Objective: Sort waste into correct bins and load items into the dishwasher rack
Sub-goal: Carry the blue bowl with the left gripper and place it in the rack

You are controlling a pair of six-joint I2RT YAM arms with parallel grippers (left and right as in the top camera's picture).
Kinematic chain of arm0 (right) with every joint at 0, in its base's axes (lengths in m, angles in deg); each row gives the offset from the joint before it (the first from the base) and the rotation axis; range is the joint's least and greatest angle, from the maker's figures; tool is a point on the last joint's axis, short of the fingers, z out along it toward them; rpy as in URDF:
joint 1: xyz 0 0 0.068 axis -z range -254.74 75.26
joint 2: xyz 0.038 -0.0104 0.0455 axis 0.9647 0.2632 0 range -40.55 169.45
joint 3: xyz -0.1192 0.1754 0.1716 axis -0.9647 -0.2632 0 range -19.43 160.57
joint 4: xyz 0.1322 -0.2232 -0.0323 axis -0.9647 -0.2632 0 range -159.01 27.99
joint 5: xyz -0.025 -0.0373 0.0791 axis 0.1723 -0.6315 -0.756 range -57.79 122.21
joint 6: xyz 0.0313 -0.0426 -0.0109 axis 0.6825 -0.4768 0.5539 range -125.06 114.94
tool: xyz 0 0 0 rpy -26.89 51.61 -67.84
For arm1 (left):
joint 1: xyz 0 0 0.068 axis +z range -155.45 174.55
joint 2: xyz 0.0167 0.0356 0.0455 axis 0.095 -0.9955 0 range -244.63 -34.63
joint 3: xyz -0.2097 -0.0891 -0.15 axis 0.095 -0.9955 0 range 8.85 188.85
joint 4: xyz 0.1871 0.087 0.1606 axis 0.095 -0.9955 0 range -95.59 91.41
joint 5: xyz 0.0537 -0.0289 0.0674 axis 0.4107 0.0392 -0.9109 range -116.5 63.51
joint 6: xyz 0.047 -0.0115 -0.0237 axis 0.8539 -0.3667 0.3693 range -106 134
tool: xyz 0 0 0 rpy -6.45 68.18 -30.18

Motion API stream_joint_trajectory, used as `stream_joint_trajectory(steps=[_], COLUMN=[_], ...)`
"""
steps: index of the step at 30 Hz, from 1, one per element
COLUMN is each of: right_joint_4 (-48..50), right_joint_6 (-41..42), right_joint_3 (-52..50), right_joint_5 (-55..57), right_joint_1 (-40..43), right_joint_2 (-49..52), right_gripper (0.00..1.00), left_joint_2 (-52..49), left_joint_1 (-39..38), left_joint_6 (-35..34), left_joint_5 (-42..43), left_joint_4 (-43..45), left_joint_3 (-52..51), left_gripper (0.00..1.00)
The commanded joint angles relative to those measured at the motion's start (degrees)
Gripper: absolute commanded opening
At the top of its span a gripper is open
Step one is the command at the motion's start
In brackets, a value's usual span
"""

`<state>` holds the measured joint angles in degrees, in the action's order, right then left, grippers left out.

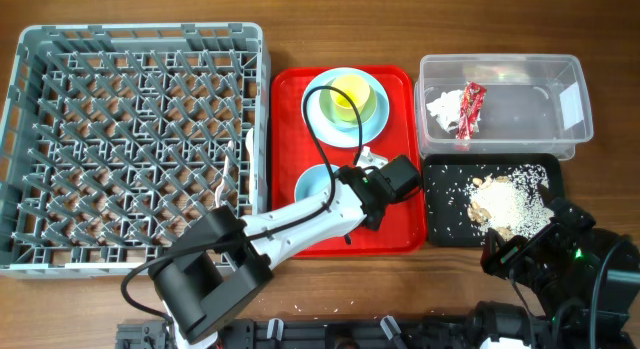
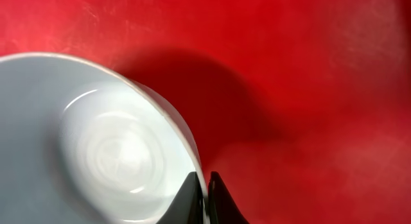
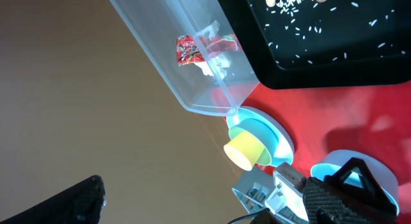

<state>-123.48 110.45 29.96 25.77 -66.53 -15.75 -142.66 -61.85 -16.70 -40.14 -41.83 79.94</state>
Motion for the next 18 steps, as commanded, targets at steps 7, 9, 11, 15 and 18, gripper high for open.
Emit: stream_joint_trajectory(steps=[7, 9, 11, 15, 18], right_joint_4=[0.0, 0.0, 0.0, 0.0, 0.0], right_joint_6=[3.2, 3.1, 3.2, 3.1, 3.1], right_joint_3=[0.5, 0.5, 0.5, 0.5, 0.5], right_joint_5=[-0.5, -0.5, -0.5, -0.5, -0.5], right_joint_1=[0.3, 0.3, 0.3, 0.3, 0.3], right_joint_2=[-0.3, -0.3, -0.3, -0.3, -0.3], right_gripper=[1.0, 1.0, 1.0, 1.0, 1.0], left_joint_2=[5.2, 5.2, 5.2, 3.5, 0.2], left_joint_1=[13.6, 20.3, 28.8, 44.0, 52.6], left_joint_6=[8.6, 11.2, 11.2, 11.0, 11.0], left_joint_5=[17.3, 27.0, 37.5, 64.5, 81.5], left_joint_4=[-10.5, -11.3, -9.8, -5.2, -2.7], left_joint_3=[27.6, 34.0, 36.9, 36.9, 36.9], left_gripper=[0.04, 0.04, 0.04, 0.04, 0.04])
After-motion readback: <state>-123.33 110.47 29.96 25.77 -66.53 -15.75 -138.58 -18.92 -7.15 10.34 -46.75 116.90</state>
